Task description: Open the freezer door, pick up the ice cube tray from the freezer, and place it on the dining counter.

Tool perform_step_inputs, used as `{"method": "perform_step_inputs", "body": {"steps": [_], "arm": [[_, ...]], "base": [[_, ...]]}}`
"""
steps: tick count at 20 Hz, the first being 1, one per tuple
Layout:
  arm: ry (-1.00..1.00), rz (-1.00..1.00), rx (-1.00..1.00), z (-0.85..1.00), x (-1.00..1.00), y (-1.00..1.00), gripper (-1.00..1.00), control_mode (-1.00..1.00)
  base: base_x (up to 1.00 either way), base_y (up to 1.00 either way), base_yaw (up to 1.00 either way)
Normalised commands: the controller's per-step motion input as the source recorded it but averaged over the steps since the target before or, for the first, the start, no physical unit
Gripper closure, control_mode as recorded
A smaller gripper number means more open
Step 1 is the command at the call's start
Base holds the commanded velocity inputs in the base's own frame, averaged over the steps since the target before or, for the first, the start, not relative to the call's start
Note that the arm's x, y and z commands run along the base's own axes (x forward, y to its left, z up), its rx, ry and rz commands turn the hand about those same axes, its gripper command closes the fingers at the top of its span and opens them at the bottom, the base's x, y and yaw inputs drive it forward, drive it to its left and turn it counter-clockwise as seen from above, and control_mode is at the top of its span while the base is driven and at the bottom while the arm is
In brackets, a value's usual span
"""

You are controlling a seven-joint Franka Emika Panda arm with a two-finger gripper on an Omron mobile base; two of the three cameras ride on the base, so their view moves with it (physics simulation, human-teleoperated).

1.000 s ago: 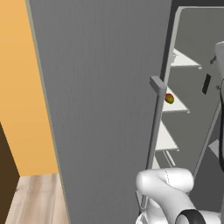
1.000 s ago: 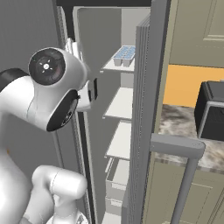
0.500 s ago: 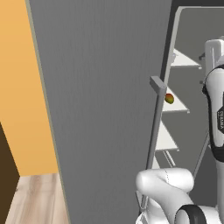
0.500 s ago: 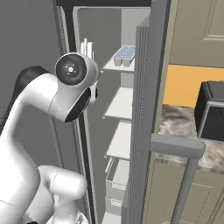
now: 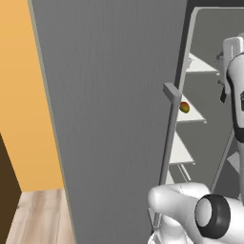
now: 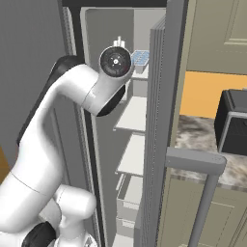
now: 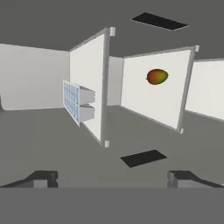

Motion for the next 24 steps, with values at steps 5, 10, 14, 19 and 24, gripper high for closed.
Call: {"method": "perform_step_inputs", "body": {"steps": [5, 10, 14, 19, 24], "arm": [[0.00, 0.09, 0.00, -0.01, 0.50, -0.13, -1.00, -1.00], [0.02, 0.06, 0.00, -0.04, 0.54, 0.00, -1.00, -1.00], [0.00, 0.05, 0.00, -0.15, 0.51, 0.00, -1.00, -1.00], [0.00, 0.06, 0.00, -0.20, 0.50, -0.02, -1.00, -1.00], [0.00, 0.03, 0.00, -0.04, 0.57, 0.00, -1.00, -1.00]], "base": [[0.00, 0.00, 0.00], [0.00, 0.00, 0.00], [0.00, 0.00, 0.00], [0.00, 0.00, 0.00], [0.00, 0.00, 0.00]]}}
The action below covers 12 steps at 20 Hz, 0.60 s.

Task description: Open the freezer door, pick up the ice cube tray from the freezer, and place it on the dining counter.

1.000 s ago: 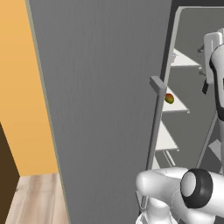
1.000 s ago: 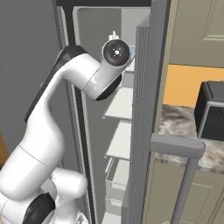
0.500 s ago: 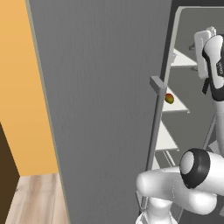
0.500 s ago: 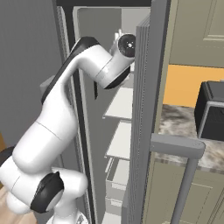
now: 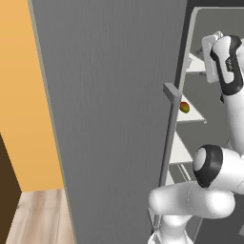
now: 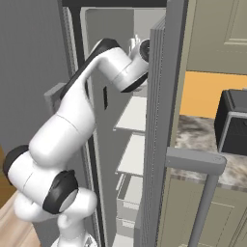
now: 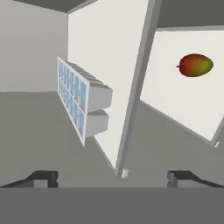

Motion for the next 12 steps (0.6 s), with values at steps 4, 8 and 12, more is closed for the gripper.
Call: {"method": "perform_step_inputs", "body": {"steps": [4, 8, 12], "arm": [[0.00, 0.00, 0.00, 0.00, 0.55, 0.00, -1.00, -1.00], [0.00, 0.00, 0.00, 0.00, 0.49, 0.00, -1.00, -1.00], [0.00, 0.00, 0.00, -0.01, 0.42, 0.00, -1.00, -1.00]], "base": [[0.00, 0.00, 0.00], [0.00, 0.00, 0.00], [0.00, 0.00, 0.00]]}}
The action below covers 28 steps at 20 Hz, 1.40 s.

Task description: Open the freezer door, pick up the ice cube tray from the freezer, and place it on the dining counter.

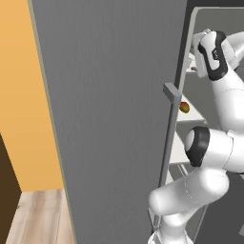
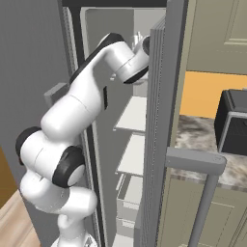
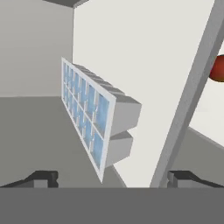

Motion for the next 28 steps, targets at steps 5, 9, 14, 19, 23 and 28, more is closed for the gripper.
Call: {"method": "perform_step_inputs", "body": {"steps": [5, 9, 14, 19, 23, 28], "arm": [[0.00, 0.01, 0.00, -0.06, 0.36, -0.14, -1.00, -1.00], [0.00, 0.02, 0.00, -0.07, 0.31, -0.17, -1.00, -1.00], [0.00, 0.01, 0.00, -0.08, 0.33, -0.06, -1.00, -1.00], [0.00, 0.00, 0.00, -0.04, 0.35, 0.00, -1.00, -1.00], [0.00, 0.00, 0.00, -0.04, 0.36, 0.00, -1.00, -1.00], [0.00, 0.00, 0.00, -0.01, 0.10, 0.00, -1.00, -1.00]], "base": [[0.00, 0.00, 0.00], [0.00, 0.00, 0.00], [0.00, 0.00, 0.00], [0.00, 0.00, 0.00], [0.00, 0.00, 0.00], [0.00, 0.00, 0.00]]}}
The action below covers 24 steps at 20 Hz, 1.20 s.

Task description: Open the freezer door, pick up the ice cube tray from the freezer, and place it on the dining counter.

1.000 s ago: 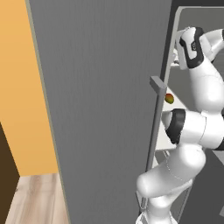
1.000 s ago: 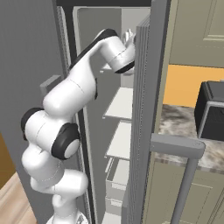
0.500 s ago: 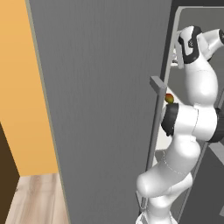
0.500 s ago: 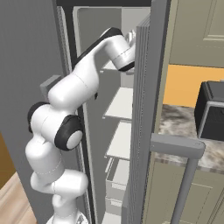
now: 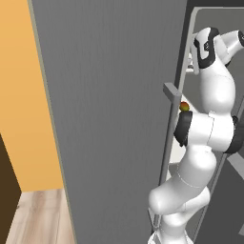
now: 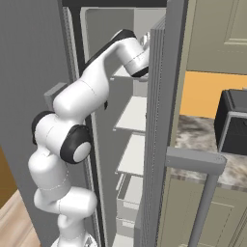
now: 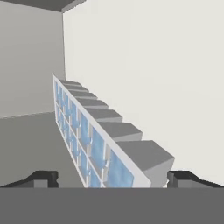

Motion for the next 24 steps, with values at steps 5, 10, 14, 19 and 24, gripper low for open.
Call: {"method": "perform_step_inputs", "body": {"steps": [5, 10, 14, 19, 24], "arm": [[0.00, 0.00, 0.00, 0.00, 0.00, 0.00, -1.00, -1.00], [0.00, 0.00, 0.00, 0.00, 0.00, 0.00, 1.00, -1.00], [0.00, 0.00, 0.00, 0.00, 0.00, 0.00, 1.00, -1.00], [0.00, 0.00, 0.00, 0.00, 0.00, 0.00, 1.00, -1.00], [0.00, 0.00, 0.00, 0.00, 0.00, 0.00, 1.00, -1.00]], "base": [[0.00, 0.00, 0.00], [0.00, 0.00, 0.00], [0.00, 0.00, 0.00], [0.00, 0.00, 0.00], [0.00, 0.00, 0.00]]}}
